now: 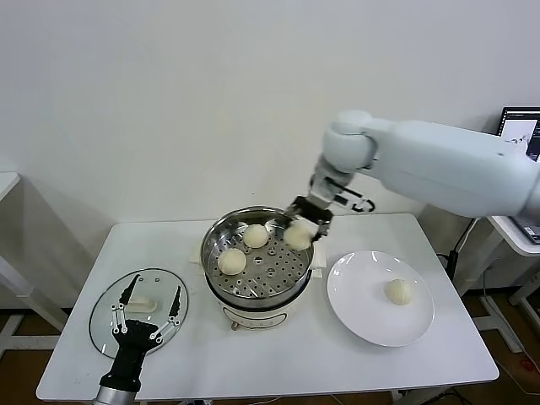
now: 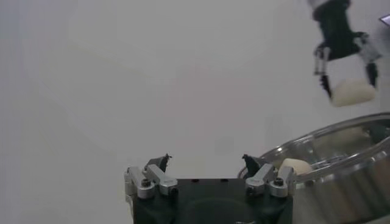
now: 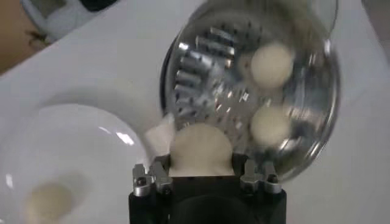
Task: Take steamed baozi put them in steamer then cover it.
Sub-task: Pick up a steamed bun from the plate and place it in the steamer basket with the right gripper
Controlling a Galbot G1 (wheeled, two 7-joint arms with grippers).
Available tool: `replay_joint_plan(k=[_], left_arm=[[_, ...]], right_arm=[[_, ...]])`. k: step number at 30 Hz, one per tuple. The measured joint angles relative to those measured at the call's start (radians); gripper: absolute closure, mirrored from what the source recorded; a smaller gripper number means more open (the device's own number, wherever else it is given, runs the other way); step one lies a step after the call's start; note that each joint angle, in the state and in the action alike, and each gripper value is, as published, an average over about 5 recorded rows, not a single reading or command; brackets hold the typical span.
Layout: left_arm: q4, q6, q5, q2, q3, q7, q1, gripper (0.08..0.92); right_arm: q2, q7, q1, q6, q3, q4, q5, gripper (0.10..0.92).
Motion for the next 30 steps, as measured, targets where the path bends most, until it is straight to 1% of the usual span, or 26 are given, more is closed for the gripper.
replay_joint_plan(k=[7,14,21,30], left_arm=[[-0.004,0.000,0.000,-0.001,-0.006,-0.004,0.002,0.177],[-0.008,0.000,-0.004,-0.002,-0.013,-0.004,0.004,0.177],[-0.009,-0.003,-0.005,-0.003,-0.017,-0.004,0.007,0.177],[-0.009,-0.006,-0.007,-0.006,-0.018,-0.004,0.009,0.177]], right_arm=[[0.098,0.023,-0.042,0.137,-0.003,-0.002,-0.107,0.347],[0.152,0.032,-0.111,0.240,0.007,-0.016,-0.218,0.347],[0.180,0.032,-0.163,0.297,0.017,-0.030,-0.294,0.347],[0.195,0.023,-0.198,0.335,0.023,-0.035,-0.345,0.333]])
